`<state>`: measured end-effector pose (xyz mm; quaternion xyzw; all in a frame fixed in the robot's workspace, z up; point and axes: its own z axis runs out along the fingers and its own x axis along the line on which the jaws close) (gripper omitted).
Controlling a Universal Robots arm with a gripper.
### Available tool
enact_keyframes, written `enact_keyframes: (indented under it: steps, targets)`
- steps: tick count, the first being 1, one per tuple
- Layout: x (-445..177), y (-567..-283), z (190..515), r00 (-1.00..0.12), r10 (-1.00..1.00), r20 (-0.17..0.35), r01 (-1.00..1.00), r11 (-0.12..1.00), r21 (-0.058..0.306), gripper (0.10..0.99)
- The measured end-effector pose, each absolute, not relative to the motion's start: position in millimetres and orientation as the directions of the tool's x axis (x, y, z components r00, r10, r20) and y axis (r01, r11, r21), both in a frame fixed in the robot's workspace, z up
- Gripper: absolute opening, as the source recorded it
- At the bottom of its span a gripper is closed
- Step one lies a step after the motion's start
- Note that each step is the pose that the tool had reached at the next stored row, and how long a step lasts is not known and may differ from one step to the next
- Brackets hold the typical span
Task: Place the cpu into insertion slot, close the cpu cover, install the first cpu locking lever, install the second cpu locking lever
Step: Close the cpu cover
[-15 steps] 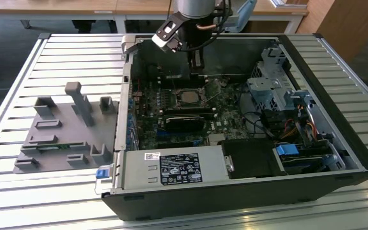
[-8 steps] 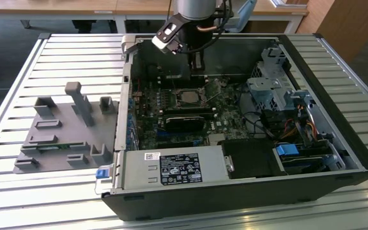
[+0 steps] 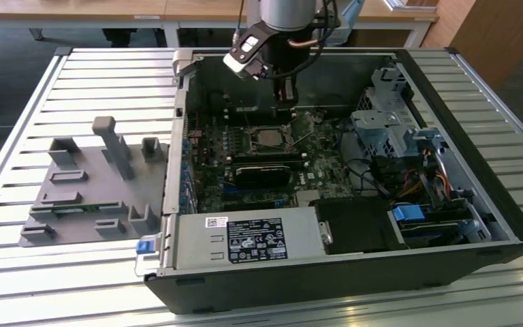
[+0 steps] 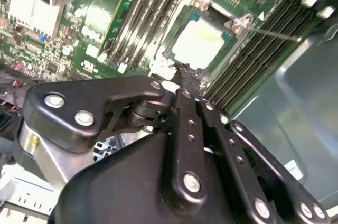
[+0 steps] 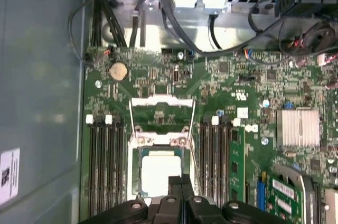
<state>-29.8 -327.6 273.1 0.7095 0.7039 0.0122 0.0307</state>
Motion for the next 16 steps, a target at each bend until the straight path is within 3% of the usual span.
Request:
enact_keyframes:
  steps: [16]
  targets:
    - [2.7, -327.6, 270.0, -0.037, 0.999, 0.001, 0.998, 0.037, 0.042, 0.106]
